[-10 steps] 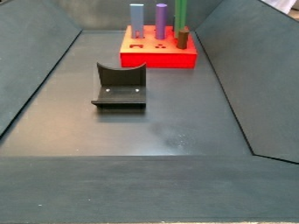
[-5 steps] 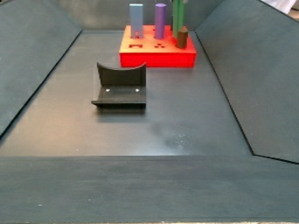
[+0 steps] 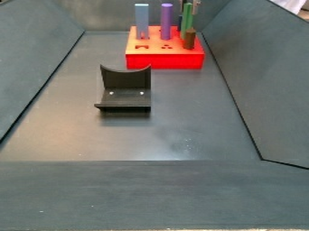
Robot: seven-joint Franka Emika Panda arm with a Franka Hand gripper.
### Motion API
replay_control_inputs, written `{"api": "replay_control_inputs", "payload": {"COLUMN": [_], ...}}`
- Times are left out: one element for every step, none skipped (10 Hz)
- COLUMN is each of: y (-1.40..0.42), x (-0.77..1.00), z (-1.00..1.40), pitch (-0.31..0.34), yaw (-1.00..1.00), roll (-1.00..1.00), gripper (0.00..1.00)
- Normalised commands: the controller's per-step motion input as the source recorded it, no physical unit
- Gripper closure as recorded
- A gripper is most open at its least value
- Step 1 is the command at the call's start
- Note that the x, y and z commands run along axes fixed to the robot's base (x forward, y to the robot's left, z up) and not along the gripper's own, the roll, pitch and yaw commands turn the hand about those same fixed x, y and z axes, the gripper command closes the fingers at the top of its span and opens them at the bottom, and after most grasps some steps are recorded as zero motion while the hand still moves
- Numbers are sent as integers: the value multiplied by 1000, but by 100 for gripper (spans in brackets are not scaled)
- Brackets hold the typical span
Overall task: Pick up the star object. Move up. Move to above the board. Insert the star object.
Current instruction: Insert the star object.
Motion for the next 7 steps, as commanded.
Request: {"api": "replay_control_inputs", "payload": {"y": [0, 171, 291, 280, 191, 43, 0], "x": [-271, -34, 514, 474, 337, 77, 0], "z": [-674, -523, -563, -689, -740, -126, 0], "pitch": [-171, -164, 0, 96, 140, 27, 0], "yaw": [-320, -257, -191, -317, -326, -57, 0], "roll": [-183, -277, -260, -166, -110, -137, 0], "gripper": [100, 100, 100, 100, 100, 100, 100]}}
